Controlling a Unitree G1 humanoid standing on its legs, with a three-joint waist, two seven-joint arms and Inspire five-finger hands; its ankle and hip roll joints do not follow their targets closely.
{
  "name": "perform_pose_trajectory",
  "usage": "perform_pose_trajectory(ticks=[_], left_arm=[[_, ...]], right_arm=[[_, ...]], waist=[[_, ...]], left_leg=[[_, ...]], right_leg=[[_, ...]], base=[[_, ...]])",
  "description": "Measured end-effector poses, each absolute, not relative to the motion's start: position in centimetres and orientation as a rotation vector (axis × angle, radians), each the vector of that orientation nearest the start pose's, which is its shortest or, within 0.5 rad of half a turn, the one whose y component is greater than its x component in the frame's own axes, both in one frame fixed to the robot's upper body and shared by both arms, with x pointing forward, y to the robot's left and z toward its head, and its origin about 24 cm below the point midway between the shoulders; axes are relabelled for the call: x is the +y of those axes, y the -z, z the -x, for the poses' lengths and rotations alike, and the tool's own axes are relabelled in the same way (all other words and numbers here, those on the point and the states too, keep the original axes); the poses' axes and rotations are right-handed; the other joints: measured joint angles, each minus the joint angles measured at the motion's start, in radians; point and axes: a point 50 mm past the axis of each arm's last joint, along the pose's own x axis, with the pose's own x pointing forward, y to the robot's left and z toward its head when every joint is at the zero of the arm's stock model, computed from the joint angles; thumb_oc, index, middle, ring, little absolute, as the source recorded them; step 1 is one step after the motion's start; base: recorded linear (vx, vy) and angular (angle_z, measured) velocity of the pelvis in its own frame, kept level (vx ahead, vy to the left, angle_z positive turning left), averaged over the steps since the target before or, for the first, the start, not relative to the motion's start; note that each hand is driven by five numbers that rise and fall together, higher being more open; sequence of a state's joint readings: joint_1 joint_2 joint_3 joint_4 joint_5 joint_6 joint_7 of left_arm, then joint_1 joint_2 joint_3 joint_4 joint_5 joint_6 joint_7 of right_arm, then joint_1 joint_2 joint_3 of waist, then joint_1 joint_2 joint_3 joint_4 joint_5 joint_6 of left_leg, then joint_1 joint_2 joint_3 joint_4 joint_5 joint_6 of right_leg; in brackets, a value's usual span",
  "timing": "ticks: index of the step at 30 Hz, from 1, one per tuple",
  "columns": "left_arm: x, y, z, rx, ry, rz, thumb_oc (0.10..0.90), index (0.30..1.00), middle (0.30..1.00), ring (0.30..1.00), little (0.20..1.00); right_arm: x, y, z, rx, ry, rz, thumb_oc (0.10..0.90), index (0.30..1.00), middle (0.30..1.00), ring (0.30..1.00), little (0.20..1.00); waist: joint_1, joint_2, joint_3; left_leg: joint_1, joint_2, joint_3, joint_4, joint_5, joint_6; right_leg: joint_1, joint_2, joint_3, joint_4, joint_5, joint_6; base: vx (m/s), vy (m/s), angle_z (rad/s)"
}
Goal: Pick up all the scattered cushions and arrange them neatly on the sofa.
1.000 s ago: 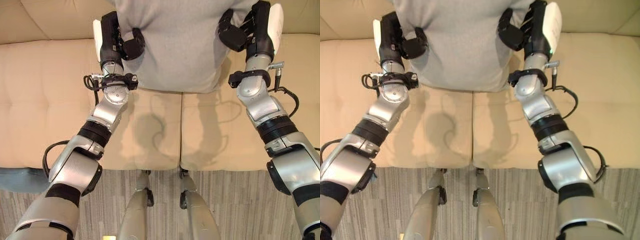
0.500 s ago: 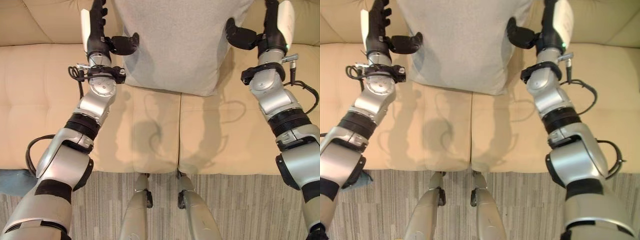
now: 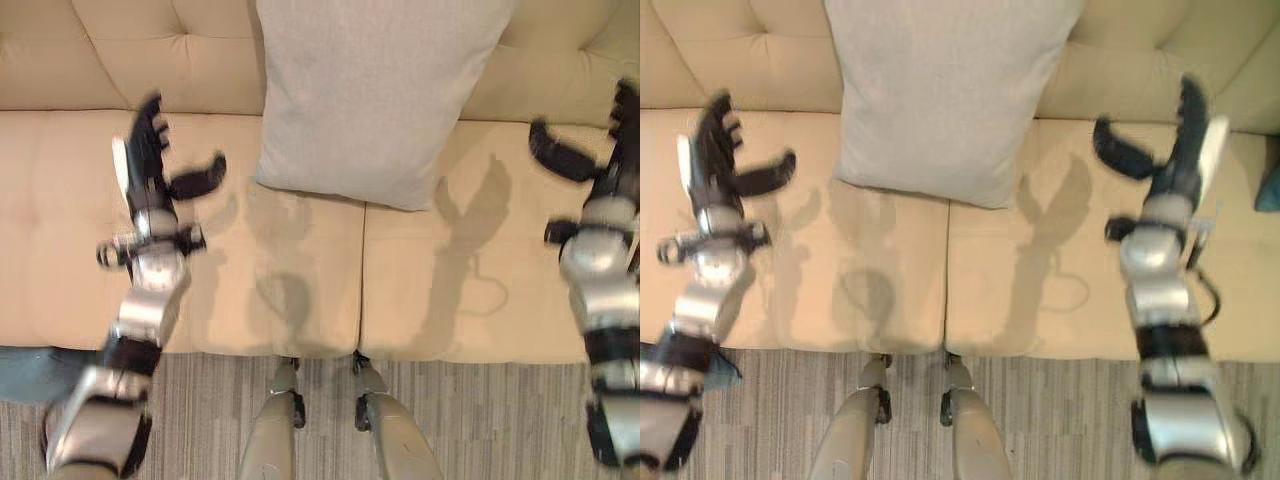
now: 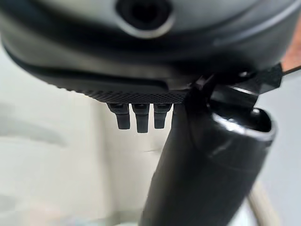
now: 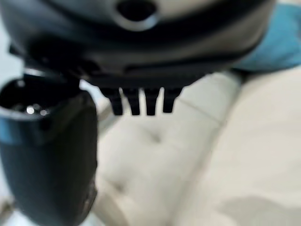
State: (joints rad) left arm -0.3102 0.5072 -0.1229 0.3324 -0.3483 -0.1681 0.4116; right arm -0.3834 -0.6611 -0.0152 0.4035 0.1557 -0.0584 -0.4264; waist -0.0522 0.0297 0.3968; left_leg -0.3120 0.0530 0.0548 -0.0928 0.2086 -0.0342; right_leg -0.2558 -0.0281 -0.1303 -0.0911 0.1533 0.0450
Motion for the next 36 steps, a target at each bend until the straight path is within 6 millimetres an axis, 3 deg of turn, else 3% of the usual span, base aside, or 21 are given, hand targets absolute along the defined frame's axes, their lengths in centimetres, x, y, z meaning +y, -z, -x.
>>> perform_pose_trajectory(ticks=[6,10,13,14,16,19,21,24,26,28,29,30,31,33,34,35,36], left_arm=[[26.2,3.2,-20.7,0.325,-0.379,-0.177,0.800,0.900,0.900,0.900,0.900],[26.3,7.2,-17.5,0.537,-0.374,-0.175,0.800,0.900,0.900,0.900,0.900],[25.7,9.6,-15.3,0.670,-0.346,-0.183,0.800,0.900,0.900,0.900,0.900],[25.3,10.7,-14.1,0.732,-0.330,-0.194,0.800,0.900,0.900,0.900,0.900],[24.9,12.0,-11.9,0.817,-0.308,-0.206,0.800,0.900,0.900,0.900,0.900],[24.4,13.4,-10.1,0.917,-0.312,-0.200,0.800,0.900,0.900,0.900,0.900],[24.2,13.8,-9.8,0.944,-0.311,-0.207,0.800,0.900,0.900,0.900,0.900],[24.2,13.5,-10.7,0.915,-0.318,-0.224,0.800,0.900,0.900,0.900,0.900],[23.9,13.2,-11.8,0.888,-0.311,-0.236,0.800,0.900,0.900,0.900,0.900],[23.7,13.2,-12.1,0.880,-0.304,-0.235,0.800,0.900,0.900,0.900,0.900],[23.8,12.7,-13.5,0.846,-0.302,-0.236,0.800,0.900,0.900,0.900,0.900],[23.7,12.5,-14.2,0.826,-0.300,-0.234,0.800,0.900,0.900,0.900,0.900],[23.4,12.5,-14.5,0.822,-0.296,-0.221,0.800,0.900,0.900,0.900,0.900],[22.6,12.8,-14.2,0.832,-0.290,-0.199,0.800,0.900,0.900,0.900,0.900],[22.4,12.8,-14.2,0.831,-0.285,-0.195,0.800,0.900,0.900,0.900,0.900],[21.5,12.7,-15.0,0.808,-0.264,-0.180,0.800,0.900,0.900,0.900,0.900],[21.1,12.6,-15.5,0.798,-0.256,-0.176,0.800,0.900,0.900,0.900,0.900]], right_arm=[[-29.8,-0.3,-23.5,0.257,0.440,0.470,0.800,0.900,0.900,0.900,0.900],[-28.7,3.8,-21.3,0.426,0.393,0.433,0.800,0.900,0.900,0.900,0.900],[-27.7,6.8,-19.7,0.562,0.349,0.418,0.800,0.900,0.900,0.900,0.900],[-27.2,8.2,-18.3,0.622,0.344,0.400,0.800,0.900,0.900,0.900,0.900],[-26.6,9.7,-16.3,0.691,0.319,0.391,0.800,0.900,0.900,0.900,0.900],[-26.2,11.4,-14.4,0.788,0.299,0.391,0.800,0.900,0.900,0.900,0.900],[-26.2,12.1,-13.5,0.840,0.308,0.380,0.800,0.900,0.900,0.900,0.900],[-26.3,12.9,-12.5,0.900,0.317,0.398,0.800,0.900,0.900,0.900,0.900],[-26.4,13.0,-12.2,0.912,0.319,0.408,0.800,0.900,0.900,0.900,0.900],[-26.4,12.9,-12.7,0.903,0.316,0.415,0.800,0.900,0.900,0.900,0.900],[-26.2,12.7,-13.5,0.882,0.319,0.412,0.800,0.900,0.900,0.900,0.900],[-26.1,12.5,-14.1,0.866,0.320,0.413,0.800,0.900,0.900,0.900,0.900],[-26.5,12.0,-14.9,0.837,0.329,0.421,0.800,0.900,0.900,0.900,0.900],[-27.4,11.6,-15.0,0.831,0.342,0.449,0.800,0.900,0.900,0.900,0.900],[-27.6,11.6,-14.9,0.833,0.346,0.455,0.800,0.900,0.900,0.900,0.900],[-28.5,11.3,-14.6,0.833,0.370,0.479,0.800,0.900,0.900,0.900,0.900],[-28.8,11.2,-14.6,0.835,0.378,0.484,0.800,0.900,0.900,0.900,0.900]], waist=[[0.002,-0.005,-0.009],[-0.001,-0.008,-0.024],[0.002,-0.012,-0.086],[0.005,-0.013,-0.118],[0.012,-0.014,-0.170],[0.013,-0.014,-0.209],[0.011,-0.011,-0.217],[0.020,-0.007,-0.219],[0.036,-0.002,-0.214],[0.039,0.003,-0.211],[0.027,-0.044,-0.186],[0.030,-0.078,-0.170],[0.008,-0.100,-0.161],[-0.027,-0.075,-0.168],[-0.032,-0.069,-0.173],[-0.050,-0.030,-0.185],[-0.064,-0.022,-0.185]], left_leg=[[0.071,0.001,-0.002,0.000,-0.032,0.004],[0.120,0.000,-0.003,-0.001,-0.044,0.000],[0.154,-0.001,-0.006,-0.005,-0.063,0.006],[0.176,-0.002,-0.008,-0.005,-0.069,0.005],[0.191,0.000,-0.010,-0.005,-0.077,0.006],[0.200,0.002,-0.014,-0.005,-0.082,0.006],[0.188,0.006,-0.036,-0.005,-0.079,0.003],[0.147,0.019,-0.075,0.019,-0.046,-0.031],[0.115,0.028,-0.080,0.019,-0.033,-0.056],[0.108,0.041,-0.074,0.014,-0.055,-0.095],[0.081,0.020,-0.014,0.097,-0.152,-0.095],[0.070,-0.007,0.008,0.178,-0.170,-0.079],[0.085,-0.023,0.051,0.339,-0.217,-0.045],[0.157,0.005,0.062,0.434,-0.283,-0.084],[0.184,0.010,0.067,0.429,-0.281,-0.080],[0.257,0.031,0.086,0.382,-0.294,-0.083],[0.280,0.035,0.115,0.334,-0.303,-0.092]], right_leg=[[0.072,0.000,-0.003,0.000,-0.028,0.001],[0.122,-0.002,-0.003,0.000,-0.033,0.005],[0.157,-0.003,-0.003,0.000,-0.050,0.015],[0.182,-0.003,-0.004,-0.001,-0.061,0.014],[0.199,-0.001,-0.005,-0.001,-0.068,0.013],[0.220,0.003,-0.012,-0.001,-0.076,0.010],[0.220,0.009,-0.035,-0.001,-0.080,0.004],[0.200,0.028,-0.069,0.000,-0.085,-0.006],[0.175,0.041,-0.104,0.006,-0.074,-0.047],[0.160,0.047,-0.125,0.028,-0.072,-0.074],[0.159,-0.009,-0.144,0.011,-0.061,-0.094],[0.158,-0.046,-0.140,0.011,-0.052,-0.096],[0.179,-0.087,-0.143,0.000,-0.045,-0.093],[0.209,-0.092,-0.165,0.000,-0.045,-0.076],[0.210,-0.091,-0.165,0.001,-0.049,-0.067],[0.206,-0.089,-0.192,0.016,-0.044,-0.056],[0.204,-0.093,-0.207,0.024,-0.042,-0.052]], base=[[0.01,-0.005,0.01],[-0.01,-0.004,0.00],[0.00,-0.030,0.04],[0.00,-0.054,0.06],[-0.01,-0.087,0.05],[-0.11,-0.123,0.08],[-0.25,-0.137,0.29],[-0.30,-0.088,0.45],[-0.26,-0.052,0.28],[-0.19,-0.011,0.21],[-0.09,0.016,0.32],[-0.15,0.058,0.42],[-0.07,0.043,0.21],[-0.11,0.068,0.30],[-0.25,0.171,0.41],[-0.19,0.140,0.46],[-0.32,0.239,0.80]])
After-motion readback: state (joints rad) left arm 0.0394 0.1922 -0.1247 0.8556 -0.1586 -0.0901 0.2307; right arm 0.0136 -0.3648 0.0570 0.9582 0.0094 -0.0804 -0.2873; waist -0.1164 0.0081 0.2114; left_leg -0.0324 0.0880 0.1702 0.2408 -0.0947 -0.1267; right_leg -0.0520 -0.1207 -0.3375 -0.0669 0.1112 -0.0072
